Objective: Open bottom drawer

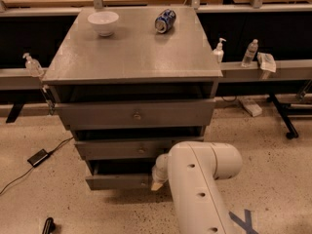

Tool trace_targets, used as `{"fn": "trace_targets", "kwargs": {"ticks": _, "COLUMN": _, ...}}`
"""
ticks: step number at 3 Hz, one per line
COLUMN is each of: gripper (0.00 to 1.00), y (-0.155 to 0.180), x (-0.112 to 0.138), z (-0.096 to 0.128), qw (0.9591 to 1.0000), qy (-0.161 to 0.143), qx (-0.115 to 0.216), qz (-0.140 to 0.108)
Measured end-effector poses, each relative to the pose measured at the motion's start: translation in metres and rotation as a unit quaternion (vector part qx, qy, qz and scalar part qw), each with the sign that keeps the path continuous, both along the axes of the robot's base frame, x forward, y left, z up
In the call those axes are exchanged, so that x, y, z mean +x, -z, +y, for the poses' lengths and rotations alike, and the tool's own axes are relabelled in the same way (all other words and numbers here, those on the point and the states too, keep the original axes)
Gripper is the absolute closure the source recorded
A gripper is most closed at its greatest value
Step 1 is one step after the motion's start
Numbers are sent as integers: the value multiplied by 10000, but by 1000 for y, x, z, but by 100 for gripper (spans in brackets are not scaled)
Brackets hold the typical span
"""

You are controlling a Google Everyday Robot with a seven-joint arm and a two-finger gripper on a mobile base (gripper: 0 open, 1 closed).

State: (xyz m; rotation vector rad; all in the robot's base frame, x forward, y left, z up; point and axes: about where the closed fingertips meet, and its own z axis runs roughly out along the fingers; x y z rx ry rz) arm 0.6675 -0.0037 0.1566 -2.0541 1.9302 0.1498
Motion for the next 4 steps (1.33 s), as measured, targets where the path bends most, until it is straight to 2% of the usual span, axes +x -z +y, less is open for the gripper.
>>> {"fn": "trace_targets", "kwargs": {"ticks": 1, "gripper": 0, "y": 3, "x": -2, "z": -1, "qw": 10000, "qy": 12, "qx": 27, "qz": -8}}
{"fn": "trace_targets", "kwargs": {"ticks": 2, "gripper": 0, "y": 3, "x": -2, "z": -1, "qw": 10000, "qy": 16, "qx": 33, "qz": -13}}
{"fn": "trace_targets", "kwargs": {"ticks": 3, "gripper": 16, "y": 3, "x": -6, "z": -1, "qw": 9999, "qy": 52, "qx": 83, "qz": -67}}
{"fn": "trace_targets", "kwargs": {"ticks": 4, "gripper": 41, "y": 0, "x": -13, "z": 3, "qw": 9998, "qy": 28, "qx": 127, "qz": -115}}
